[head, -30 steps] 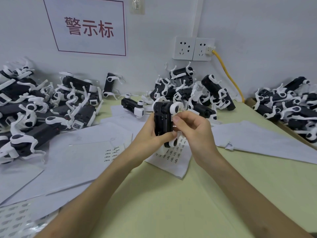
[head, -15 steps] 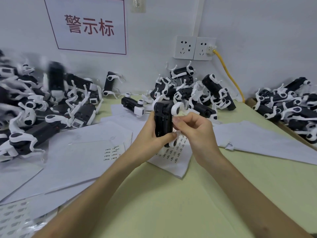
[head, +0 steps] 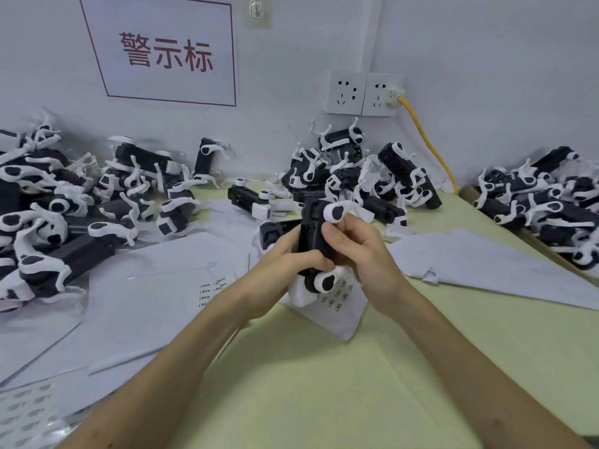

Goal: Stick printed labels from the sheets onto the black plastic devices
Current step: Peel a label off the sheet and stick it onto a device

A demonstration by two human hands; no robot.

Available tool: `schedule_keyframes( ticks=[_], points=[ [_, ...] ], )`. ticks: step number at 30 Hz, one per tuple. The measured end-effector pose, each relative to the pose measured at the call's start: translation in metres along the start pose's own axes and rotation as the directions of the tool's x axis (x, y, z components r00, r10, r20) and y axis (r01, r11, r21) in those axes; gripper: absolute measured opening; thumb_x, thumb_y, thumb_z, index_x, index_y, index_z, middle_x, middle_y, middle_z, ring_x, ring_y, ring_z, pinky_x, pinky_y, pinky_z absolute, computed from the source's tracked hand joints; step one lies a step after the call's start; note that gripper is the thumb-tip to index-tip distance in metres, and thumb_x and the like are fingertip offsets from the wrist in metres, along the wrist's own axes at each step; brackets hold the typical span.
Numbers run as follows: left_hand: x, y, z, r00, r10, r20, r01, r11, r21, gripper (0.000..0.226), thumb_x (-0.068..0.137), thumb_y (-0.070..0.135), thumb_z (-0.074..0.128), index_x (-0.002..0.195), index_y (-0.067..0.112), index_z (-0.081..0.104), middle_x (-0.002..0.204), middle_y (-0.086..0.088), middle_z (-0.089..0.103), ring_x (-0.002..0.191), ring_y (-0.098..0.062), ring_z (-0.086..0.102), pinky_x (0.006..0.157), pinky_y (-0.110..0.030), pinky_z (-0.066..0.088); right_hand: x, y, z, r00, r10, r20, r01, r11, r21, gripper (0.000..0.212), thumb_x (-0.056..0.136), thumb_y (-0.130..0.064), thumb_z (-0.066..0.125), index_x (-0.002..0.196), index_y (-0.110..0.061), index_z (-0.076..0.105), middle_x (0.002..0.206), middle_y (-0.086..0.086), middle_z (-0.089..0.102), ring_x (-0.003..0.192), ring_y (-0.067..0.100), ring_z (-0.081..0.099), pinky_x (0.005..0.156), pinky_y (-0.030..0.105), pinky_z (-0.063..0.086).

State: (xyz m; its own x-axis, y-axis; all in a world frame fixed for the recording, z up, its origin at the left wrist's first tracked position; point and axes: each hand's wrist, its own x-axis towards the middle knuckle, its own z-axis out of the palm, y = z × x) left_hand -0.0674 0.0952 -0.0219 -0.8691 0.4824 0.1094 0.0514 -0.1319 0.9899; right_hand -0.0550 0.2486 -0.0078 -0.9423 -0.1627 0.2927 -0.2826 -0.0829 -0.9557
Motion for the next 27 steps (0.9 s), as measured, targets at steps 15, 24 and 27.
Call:
schedule_keyframes(
  ticks=[15,24,27],
  points=[
    [-0.003,0.006,-0.005,0.991,-0.076,0.11,0.087,0.991,-0.104,0.036,0.073,0.008,0.063,0.109,0.009,0.062,0.097,-0.01,0.067,0.087,-0.018,0.065,0.074,-0.025,0.053,-0.001,0.002,-0.002,0.997,0.021,0.073,-0.021,1.0,-0.005,0.048,0.092,-0.029,0.055,0.096,0.017,0.044,0.094,0.016,0.047,0.086,0.034,0.04,0.08,0.049,0.032],
    [-0.002,0.006,-0.006,0.996,-0.082,0.033,0.087,0.981,-0.176,0.035,0.072,0.008,0.063,0.107,0.006,0.065,0.093,-0.012,0.066,0.084,-0.021,0.064,0.085,-0.038,0.052,0.004,0.006,-0.012,0.989,-0.06,0.136,0.081,0.985,-0.151,0.027,0.085,-0.011,0.059,0.068,-0.024,0.042,0.068,-0.005,0.04,0.065,0.012,0.037,0.062,0.023,0.034],
    [-0.002,0.009,-0.006,0.995,-0.095,-0.004,0.093,0.98,-0.175,0.03,0.072,0.012,0.065,0.102,0.009,0.065,0.087,-0.008,0.066,0.078,-0.017,0.065,0.069,-0.025,0.057,0.006,0.006,-0.011,0.992,-0.062,0.108,0.086,0.97,-0.227,0.02,0.07,-0.004,0.056,0.069,-0.023,0.052,0.069,-0.009,0.051,0.069,0.011,0.045,0.062,0.018,0.039]
  ],
)
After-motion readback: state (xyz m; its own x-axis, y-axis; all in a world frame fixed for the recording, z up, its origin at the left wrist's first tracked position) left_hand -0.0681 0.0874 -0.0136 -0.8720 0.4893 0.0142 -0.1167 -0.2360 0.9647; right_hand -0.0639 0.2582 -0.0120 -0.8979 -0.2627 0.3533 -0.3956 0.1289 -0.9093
